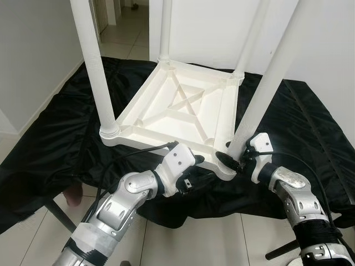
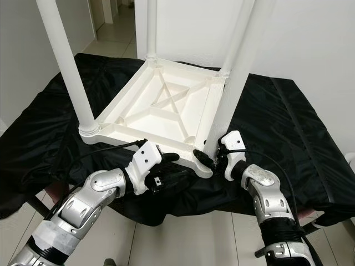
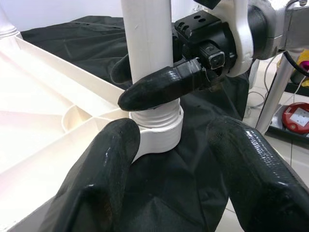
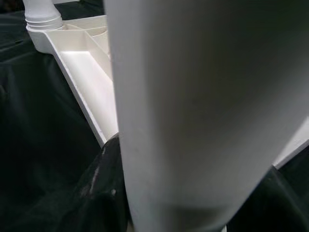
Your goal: Building children table
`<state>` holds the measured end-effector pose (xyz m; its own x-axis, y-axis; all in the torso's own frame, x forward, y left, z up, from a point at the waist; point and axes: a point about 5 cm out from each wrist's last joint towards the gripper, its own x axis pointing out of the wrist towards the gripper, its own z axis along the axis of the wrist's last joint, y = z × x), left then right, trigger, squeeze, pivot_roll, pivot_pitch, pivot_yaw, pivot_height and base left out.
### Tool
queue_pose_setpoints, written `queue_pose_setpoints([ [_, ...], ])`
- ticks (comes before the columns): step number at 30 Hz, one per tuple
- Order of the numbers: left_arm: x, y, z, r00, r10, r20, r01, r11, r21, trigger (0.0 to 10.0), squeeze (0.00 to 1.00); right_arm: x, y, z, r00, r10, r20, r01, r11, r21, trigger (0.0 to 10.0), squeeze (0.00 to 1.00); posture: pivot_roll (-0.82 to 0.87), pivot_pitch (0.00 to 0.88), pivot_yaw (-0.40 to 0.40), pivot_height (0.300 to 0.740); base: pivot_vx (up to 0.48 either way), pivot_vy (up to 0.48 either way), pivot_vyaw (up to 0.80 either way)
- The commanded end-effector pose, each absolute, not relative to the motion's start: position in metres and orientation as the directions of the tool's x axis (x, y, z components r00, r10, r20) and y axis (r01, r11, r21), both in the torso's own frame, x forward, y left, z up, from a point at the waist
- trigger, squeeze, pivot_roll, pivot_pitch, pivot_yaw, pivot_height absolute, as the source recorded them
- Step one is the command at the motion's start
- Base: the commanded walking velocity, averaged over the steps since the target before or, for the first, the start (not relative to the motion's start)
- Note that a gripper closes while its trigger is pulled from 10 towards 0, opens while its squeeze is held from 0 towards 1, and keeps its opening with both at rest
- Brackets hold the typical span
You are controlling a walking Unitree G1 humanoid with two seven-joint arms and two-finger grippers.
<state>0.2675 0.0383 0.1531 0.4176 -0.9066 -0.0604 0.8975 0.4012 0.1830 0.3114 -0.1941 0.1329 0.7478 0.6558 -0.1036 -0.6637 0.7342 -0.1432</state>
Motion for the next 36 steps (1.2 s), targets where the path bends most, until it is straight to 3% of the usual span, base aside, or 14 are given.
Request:
queue_pose_setpoints([
  [1,0.263,0.037,0.153,0.366,-0.928,-0.066,0.919,0.349,0.186,10.0,0.00,0.309,-0.196,0.124,0.734,0.660,-0.161,-0.679,0.718,-0.152,0.0,0.00,0.02,0.008,-0.067,0.740,0.000,0.000,0.00],
  [7,0.268,0.036,0.156,0.366,-0.929,-0.058,0.917,0.349,0.194,10.0,0.00,0.308,-0.198,0.119,0.733,0.663,-0.149,-0.680,0.722,-0.130,0.0,0.00,0.01,0.000,-0.058,0.740,0.000,0.000,0.00],
  [8,0.269,0.036,0.157,0.366,-0.929,-0.054,0.916,0.350,0.195,10.0,0.00,0.308,-0.197,0.118,0.742,0.655,-0.144,-0.670,0.734,-0.113,10.0,0.00,0.01,0.000,-0.056,0.740,0.000,0.000,0.00],
  [17,0.273,0.035,0.156,0.369,-0.928,-0.053,0.915,0.352,0.197,10.0,0.00,0.308,-0.187,0.115,0.804,0.587,-0.098,-0.593,0.803,-0.051,10.0,0.00,0.00,0.000,-0.053,0.740,0.000,0.000,0.00],
  [20,0.274,0.034,0.156,0.370,-0.928,-0.052,0.915,0.353,0.197,10.0,0.00,0.310,-0.183,0.119,0.886,0.459,-0.059,-0.462,0.886,-0.038,10.0,0.00,0.00,0.000,-0.053,0.740,0.000,0.000,0.00],
  [28,0.274,0.034,0.154,0.371,-0.927,-0.054,0.914,0.354,0.196,10.0,0.00,0.307,-0.176,0.123,0.944,0.327,-0.028,-0.328,0.945,-0.012,10.0,0.00,-0.01,0.000,-0.049,0.740,0.000,0.000,0.00],
  [36,0.279,0.037,0.154,0.393,-0.918,-0.052,0.904,0.376,0.202,10.0,0.00,0.288,-0.161,0.118,0.999,-0.033,-0.020,0.033,0.999,0.003,10.0,0.00,-0.01,0.019,-0.053,0.740,0.000,0.000,0.00],
])
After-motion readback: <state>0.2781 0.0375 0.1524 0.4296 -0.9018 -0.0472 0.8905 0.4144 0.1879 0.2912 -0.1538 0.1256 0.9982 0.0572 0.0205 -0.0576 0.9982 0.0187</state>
